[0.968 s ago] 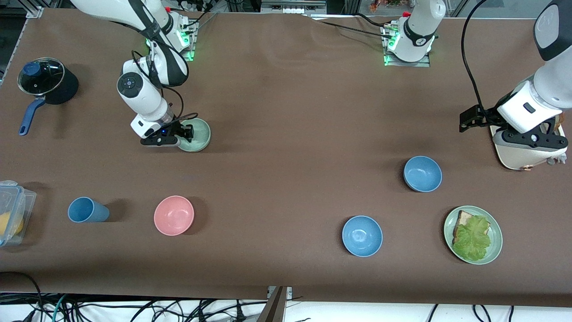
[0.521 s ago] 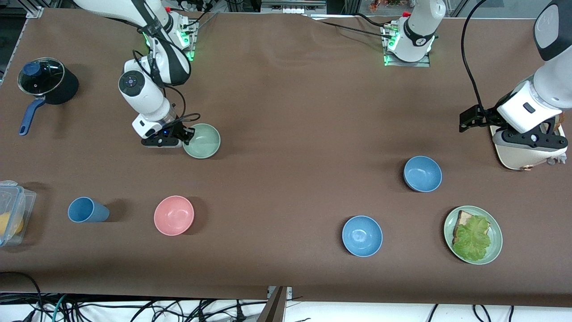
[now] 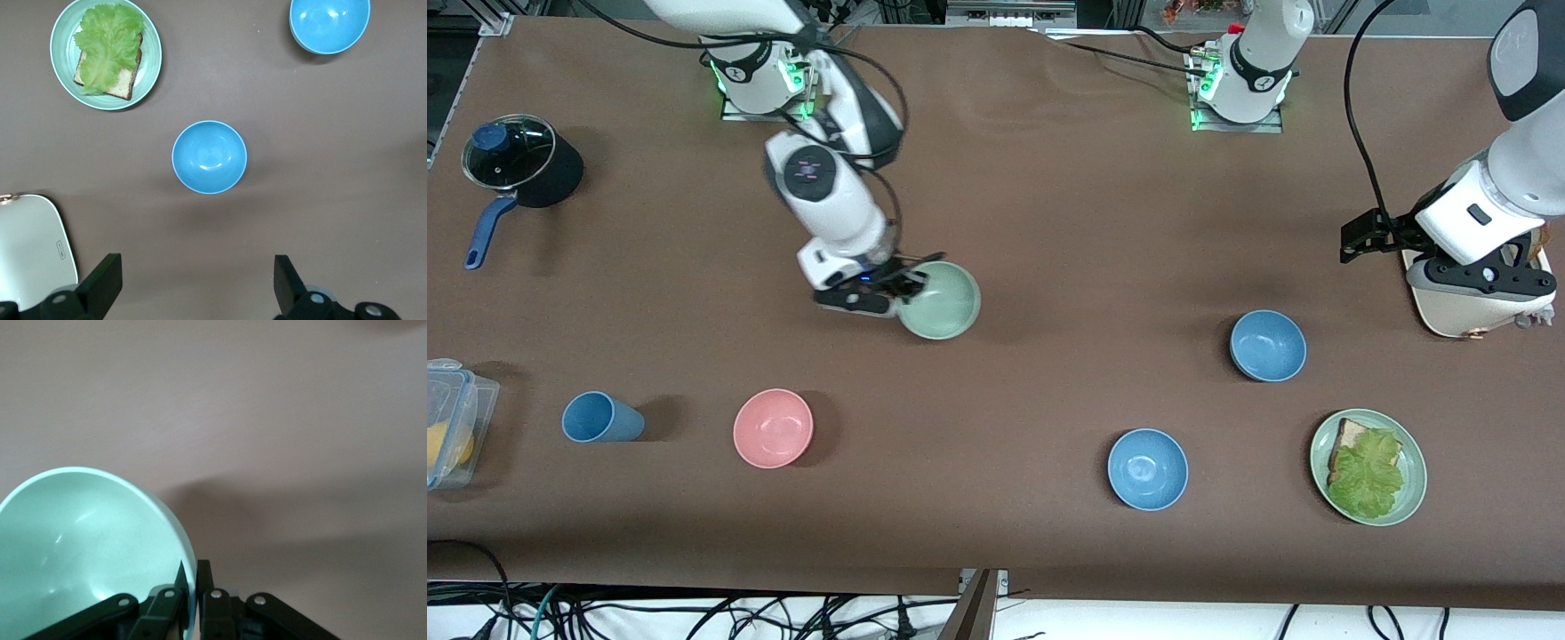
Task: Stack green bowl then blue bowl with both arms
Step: 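Grasp the green bowl rim and slide it toward the table middle, then release the green bowl and withdraw the right gripper to rest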
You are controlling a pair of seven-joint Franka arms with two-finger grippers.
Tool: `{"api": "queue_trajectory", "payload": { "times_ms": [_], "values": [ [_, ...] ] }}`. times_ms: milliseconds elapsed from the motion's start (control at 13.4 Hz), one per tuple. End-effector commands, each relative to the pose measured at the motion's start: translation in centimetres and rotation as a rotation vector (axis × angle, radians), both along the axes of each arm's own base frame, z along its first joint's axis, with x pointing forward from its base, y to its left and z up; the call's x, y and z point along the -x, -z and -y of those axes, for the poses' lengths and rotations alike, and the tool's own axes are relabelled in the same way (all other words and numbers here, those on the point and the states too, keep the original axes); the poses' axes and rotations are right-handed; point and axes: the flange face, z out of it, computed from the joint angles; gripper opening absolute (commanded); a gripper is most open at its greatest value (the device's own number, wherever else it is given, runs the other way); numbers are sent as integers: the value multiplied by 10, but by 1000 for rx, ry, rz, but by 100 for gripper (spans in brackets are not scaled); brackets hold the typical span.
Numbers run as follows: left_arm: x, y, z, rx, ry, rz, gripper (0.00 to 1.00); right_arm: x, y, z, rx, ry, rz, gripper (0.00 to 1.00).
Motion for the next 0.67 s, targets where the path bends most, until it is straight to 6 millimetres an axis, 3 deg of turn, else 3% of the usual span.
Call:
{"api": "queue_trajectory", "payload": {
  "times_ms": [0, 298, 372, 447, 521, 596],
  "values": [
    [-5, -4, 0, 18, 14, 8, 100, -8, 55, -67, -55, 106, -16, 0],
    [-5, -4, 1, 18, 15, 8, 100, -5, 69, -84, -80, 163, -19, 0],
    [-5, -4, 1, 18, 15, 8, 100, -6, 70, -83, -77, 165, -19, 5],
    [-5, -4, 0, 18, 14, 8, 100, -8, 69, -80, -76, 168, -18, 66],
    [-5, -4, 0, 18, 14, 8, 100, -11, 64, -78, -75, 180, -12, 100],
    [-5, -4, 1, 18, 15, 8, 100, -18, 55, -72, -70, 188, -2, 100]
  ]
}}
